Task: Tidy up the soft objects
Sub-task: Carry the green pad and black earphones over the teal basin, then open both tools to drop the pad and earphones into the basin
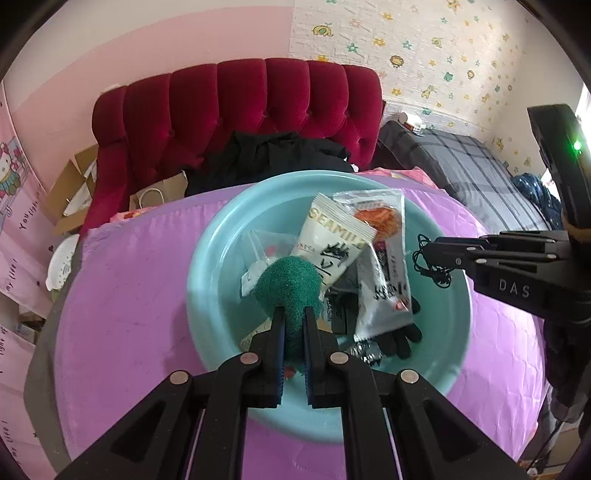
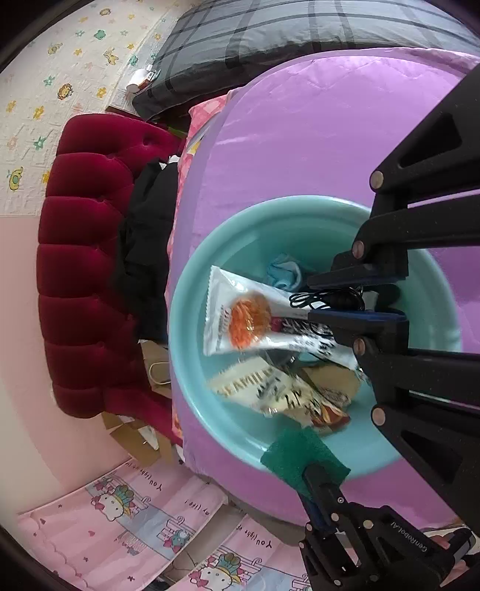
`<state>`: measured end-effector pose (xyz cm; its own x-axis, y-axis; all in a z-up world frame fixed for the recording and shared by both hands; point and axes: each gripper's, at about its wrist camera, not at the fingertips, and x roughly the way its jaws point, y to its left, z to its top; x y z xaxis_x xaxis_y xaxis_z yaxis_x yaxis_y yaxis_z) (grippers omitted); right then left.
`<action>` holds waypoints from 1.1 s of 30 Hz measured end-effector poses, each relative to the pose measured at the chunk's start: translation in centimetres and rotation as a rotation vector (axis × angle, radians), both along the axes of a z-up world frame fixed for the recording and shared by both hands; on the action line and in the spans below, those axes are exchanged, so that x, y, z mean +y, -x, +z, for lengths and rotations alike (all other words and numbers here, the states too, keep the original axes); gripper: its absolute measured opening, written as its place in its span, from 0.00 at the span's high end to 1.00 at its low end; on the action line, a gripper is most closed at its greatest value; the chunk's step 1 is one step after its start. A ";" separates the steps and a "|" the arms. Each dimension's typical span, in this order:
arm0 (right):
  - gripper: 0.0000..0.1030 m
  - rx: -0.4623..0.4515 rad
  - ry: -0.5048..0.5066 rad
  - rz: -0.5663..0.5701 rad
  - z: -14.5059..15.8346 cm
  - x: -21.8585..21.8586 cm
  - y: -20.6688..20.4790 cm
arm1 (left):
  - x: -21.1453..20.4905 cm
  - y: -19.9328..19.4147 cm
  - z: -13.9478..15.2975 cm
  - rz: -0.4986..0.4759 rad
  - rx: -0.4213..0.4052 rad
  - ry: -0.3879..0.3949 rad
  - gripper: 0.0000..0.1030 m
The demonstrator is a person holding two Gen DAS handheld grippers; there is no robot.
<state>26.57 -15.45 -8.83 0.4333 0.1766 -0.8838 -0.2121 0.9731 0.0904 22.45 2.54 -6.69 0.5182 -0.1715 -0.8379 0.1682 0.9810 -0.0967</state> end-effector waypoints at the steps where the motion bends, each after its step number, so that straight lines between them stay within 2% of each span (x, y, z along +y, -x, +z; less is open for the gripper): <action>1: 0.90 0.004 0.003 -0.001 -0.3 0.0 -0.5 | 0.1 -0.4 -0.3 0.000 0.003 0.003 0.92; 15: 0.90 0.021 0.011 0.000 -2.8 0.8 -4.7 | -0.4 -3.8 -3.4 -0.008 0.029 -0.009 0.92; 25: 0.87 0.023 -0.011 -0.006 -2.5 0.1 -4.7 | -1.0 -3.4 -2.7 -0.020 0.010 -0.024 0.89; 27: 0.85 0.025 -0.017 -0.004 -2.4 0.1 -4.6 | -1.2 -3.1 -2.5 -0.018 0.004 -0.031 0.83; 29: 0.79 0.016 -0.010 -0.004 -2.0 0.2 -4.3 | -1.3 -2.9 -2.3 -0.015 0.000 -0.038 0.74; 30: 0.71 0.016 -0.009 -0.003 -1.9 0.2 -4.2 | -1.3 -2.8 -2.3 -0.016 -0.001 -0.041 0.66; 33: 0.65 0.005 -0.002 -0.009 -1.5 0.1 -3.6 | -1.4 -2.3 -2.2 -0.012 -0.006 -0.041 0.39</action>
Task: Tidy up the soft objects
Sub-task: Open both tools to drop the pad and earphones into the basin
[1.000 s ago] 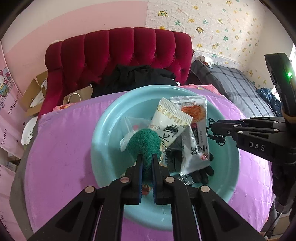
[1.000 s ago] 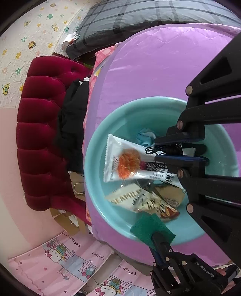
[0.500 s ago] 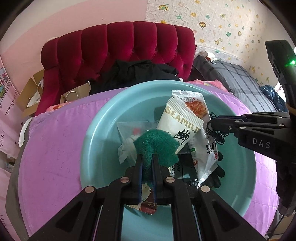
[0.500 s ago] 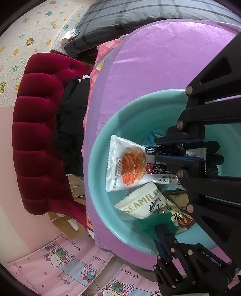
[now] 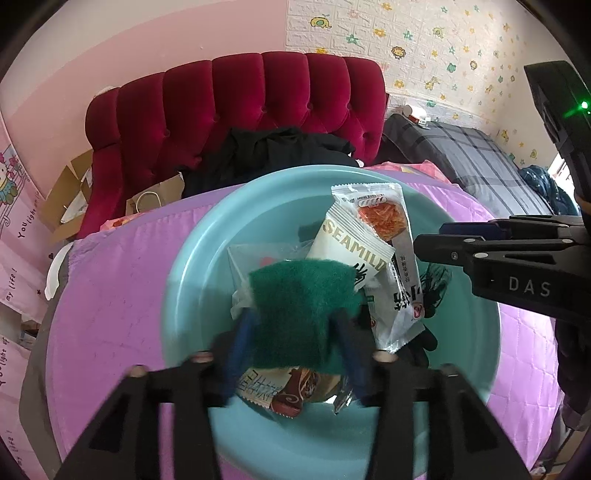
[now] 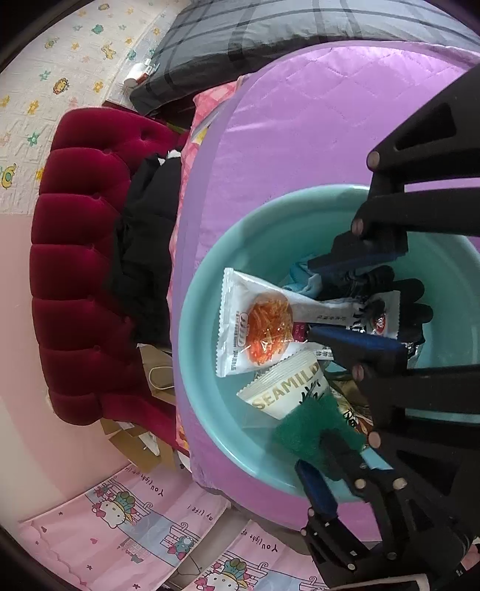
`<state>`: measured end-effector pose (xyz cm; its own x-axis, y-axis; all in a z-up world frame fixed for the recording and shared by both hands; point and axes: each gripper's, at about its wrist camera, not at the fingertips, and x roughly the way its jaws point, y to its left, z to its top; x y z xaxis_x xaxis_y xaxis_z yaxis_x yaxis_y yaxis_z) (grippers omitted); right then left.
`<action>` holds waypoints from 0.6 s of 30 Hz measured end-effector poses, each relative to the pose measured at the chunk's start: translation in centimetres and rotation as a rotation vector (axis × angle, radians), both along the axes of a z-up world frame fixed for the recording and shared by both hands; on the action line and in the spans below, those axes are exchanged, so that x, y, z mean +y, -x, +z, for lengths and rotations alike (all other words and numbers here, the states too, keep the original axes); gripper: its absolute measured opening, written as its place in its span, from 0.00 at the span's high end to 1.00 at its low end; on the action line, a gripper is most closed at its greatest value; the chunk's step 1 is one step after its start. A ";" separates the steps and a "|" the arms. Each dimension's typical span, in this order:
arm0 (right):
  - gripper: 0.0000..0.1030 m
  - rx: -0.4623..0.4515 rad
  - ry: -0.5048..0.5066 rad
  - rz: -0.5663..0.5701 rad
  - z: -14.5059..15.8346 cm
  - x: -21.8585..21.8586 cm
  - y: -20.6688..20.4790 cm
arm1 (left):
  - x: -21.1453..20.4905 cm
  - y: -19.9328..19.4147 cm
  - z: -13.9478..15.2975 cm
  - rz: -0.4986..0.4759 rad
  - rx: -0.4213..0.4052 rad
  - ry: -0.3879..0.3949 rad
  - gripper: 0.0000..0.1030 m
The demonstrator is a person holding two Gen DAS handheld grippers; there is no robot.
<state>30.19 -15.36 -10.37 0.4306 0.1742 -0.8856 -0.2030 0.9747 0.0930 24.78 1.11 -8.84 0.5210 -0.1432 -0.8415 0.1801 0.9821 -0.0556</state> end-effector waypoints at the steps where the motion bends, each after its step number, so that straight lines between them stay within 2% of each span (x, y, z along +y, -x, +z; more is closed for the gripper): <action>1: 0.60 -0.005 0.000 -0.003 0.2 -0.1 0.2 | -0.1 0.2 0.0 0.003 -0.004 -0.002 0.29; 2: 0.56 -0.008 0.001 -0.004 0.3 -0.1 0.4 | -0.1 0.3 0.1 0.007 -0.009 -0.006 0.24; 4: 0.44 -0.018 0.003 -0.011 0.6 -0.1 0.8 | -0.1 0.7 0.3 0.018 -0.024 -0.007 0.03; 7: 0.05 -0.028 0.002 -0.012 0.9 -0.1 1.5 | 0.0 1.2 0.4 0.036 -0.023 -0.008 0.00; 8: 0.00 -0.036 0.007 -0.019 0.9 -0.1 1.8 | 0.1 1.4 0.4 0.043 -0.024 -0.013 0.00; 18: 0.00 -0.059 0.034 -0.038 2.3 -0.4 4.8 | -0.1 4.3 1.0 0.068 -0.022 -0.066 0.00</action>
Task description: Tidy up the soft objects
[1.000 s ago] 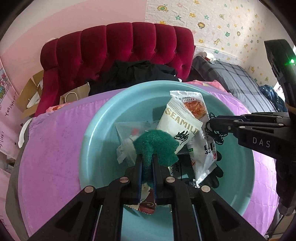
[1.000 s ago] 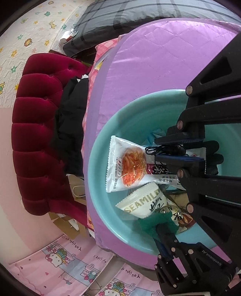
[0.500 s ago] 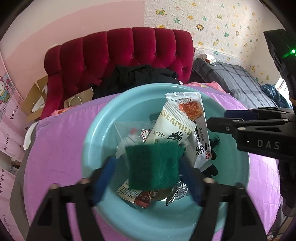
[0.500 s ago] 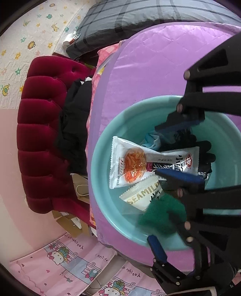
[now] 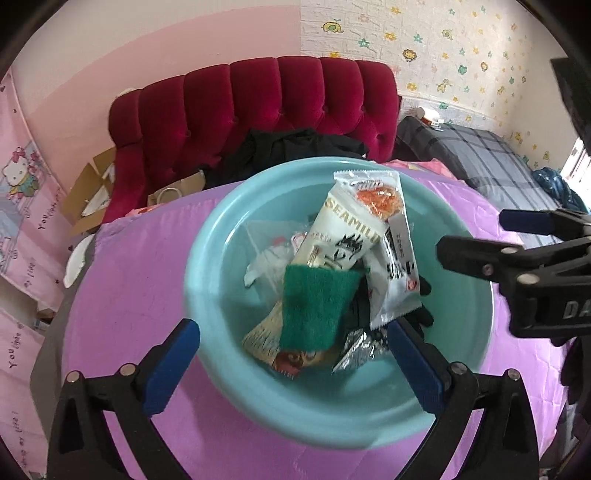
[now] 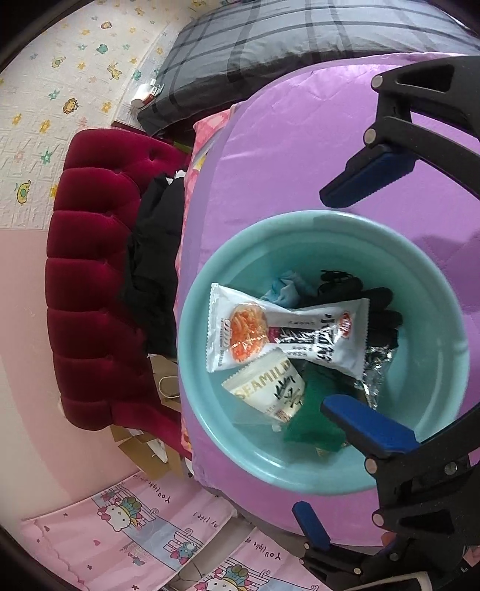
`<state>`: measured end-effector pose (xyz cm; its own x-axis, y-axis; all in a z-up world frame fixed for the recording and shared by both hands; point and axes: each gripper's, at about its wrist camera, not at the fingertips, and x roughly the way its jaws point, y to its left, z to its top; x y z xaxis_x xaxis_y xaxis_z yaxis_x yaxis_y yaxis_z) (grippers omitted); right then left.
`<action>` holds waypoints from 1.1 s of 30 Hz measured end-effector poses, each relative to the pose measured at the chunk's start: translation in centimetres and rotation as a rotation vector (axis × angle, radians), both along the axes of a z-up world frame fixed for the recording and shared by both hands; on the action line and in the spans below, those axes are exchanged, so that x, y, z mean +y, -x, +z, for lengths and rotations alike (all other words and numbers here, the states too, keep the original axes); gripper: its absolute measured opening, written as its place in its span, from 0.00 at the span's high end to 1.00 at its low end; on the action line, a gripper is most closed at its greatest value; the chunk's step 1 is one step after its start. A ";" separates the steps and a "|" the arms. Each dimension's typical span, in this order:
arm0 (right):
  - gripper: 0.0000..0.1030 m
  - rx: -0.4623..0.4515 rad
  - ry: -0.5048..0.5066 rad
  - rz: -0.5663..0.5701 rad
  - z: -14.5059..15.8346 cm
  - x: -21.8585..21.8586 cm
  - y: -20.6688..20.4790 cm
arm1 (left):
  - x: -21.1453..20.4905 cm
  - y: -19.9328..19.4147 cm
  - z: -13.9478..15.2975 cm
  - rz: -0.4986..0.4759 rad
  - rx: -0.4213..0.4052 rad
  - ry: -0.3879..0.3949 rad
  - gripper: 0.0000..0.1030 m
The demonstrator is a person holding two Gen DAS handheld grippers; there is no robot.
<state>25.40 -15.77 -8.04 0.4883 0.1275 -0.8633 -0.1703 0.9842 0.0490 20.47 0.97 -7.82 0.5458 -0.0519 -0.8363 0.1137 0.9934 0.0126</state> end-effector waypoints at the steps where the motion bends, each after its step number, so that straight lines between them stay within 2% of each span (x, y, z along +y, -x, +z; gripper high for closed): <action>1: 0.00 -0.003 -0.003 0.001 0.2 0.0 0.4 | 0.0 0.4 0.1 0.004 -0.002 -0.006 0.00; 9: 0.00 -0.013 -0.025 0.015 1.7 0.4 4.2 | -0.4 3.8 1.4 0.020 -0.017 -0.015 0.00; 23: 0.00 -0.077 0.017 0.006 5.7 1.0 11.1 | -0.8 9.6 5.9 0.041 -0.101 -0.037 0.00; 33: 0.00 -0.107 0.026 0.007 6.5 1.2 16.3 | -1.1 14.1 6.8 0.056 -0.145 -0.060 0.00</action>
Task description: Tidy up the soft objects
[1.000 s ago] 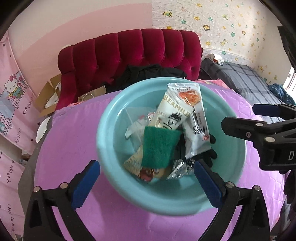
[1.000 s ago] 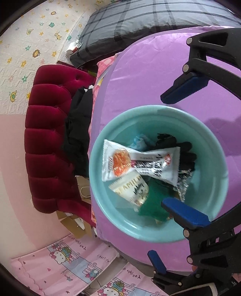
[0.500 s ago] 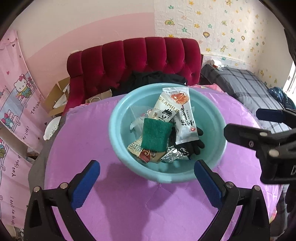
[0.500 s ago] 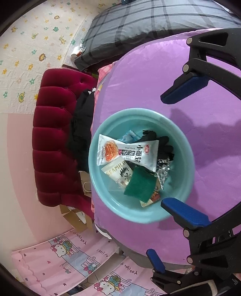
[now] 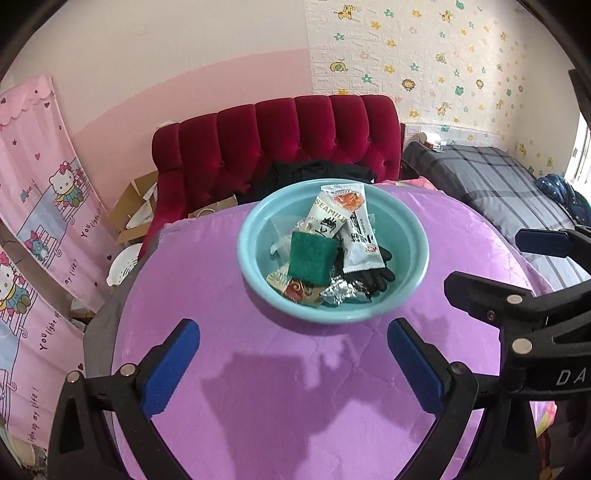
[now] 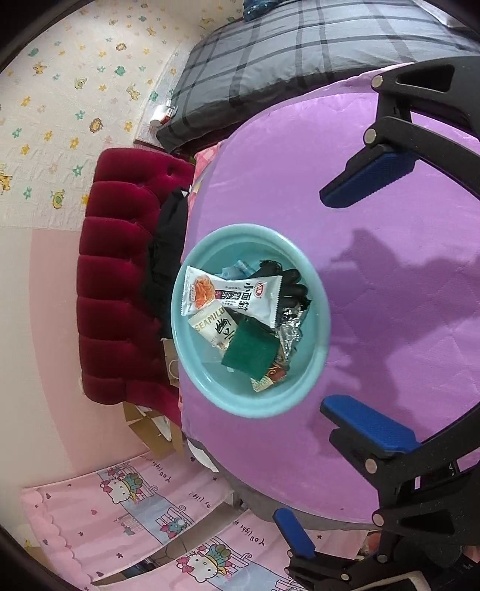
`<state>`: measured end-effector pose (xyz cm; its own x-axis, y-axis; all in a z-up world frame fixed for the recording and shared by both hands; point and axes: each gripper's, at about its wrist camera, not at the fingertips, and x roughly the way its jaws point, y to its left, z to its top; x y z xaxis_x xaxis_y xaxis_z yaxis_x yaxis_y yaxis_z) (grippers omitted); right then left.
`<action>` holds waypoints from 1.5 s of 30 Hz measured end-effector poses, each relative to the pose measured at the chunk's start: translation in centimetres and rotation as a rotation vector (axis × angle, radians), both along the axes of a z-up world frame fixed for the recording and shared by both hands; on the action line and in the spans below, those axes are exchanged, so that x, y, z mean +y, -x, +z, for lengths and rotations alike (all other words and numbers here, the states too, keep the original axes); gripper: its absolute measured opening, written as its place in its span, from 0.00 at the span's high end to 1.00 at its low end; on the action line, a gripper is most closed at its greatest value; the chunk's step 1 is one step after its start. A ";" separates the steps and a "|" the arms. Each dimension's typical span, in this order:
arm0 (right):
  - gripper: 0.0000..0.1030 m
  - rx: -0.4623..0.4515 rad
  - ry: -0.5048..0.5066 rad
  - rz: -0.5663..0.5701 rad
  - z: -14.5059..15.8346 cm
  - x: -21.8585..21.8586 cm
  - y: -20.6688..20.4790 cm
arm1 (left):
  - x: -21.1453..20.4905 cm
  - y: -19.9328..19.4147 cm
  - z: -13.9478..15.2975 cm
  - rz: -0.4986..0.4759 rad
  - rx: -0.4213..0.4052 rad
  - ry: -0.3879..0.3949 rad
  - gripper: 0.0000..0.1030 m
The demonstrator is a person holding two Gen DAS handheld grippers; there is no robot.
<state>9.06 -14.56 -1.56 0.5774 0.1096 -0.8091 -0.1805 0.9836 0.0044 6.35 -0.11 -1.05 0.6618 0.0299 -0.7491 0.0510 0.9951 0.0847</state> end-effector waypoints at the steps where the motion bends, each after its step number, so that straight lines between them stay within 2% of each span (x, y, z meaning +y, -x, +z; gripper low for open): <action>1: 0.00 -0.001 0.001 -0.001 0.0 0.0 0.4 | 0.0 0.5 0.0 0.006 -0.001 0.005 0.00; 6: 0.00 -0.028 0.001 0.007 -0.2 0.1 3.0 | -0.1 2.6 0.1 0.015 -0.017 0.022 0.00; 12: 0.00 -0.111 -0.017 0.034 0.1 -0.1 6.6 | -0.6 5.5 -0.1 0.017 -0.060 0.016 0.00; 20: 0.00 -0.175 -0.039 0.016 -1.4 -0.6 10.0 | -1.5 7.8 -1.4 0.002 -0.070 0.009 0.00; 45: 0.00 -0.157 -0.054 0.028 -2.1 -1.1 10.3 | -1.8 8.2 -1.7 0.002 -0.058 0.000 0.00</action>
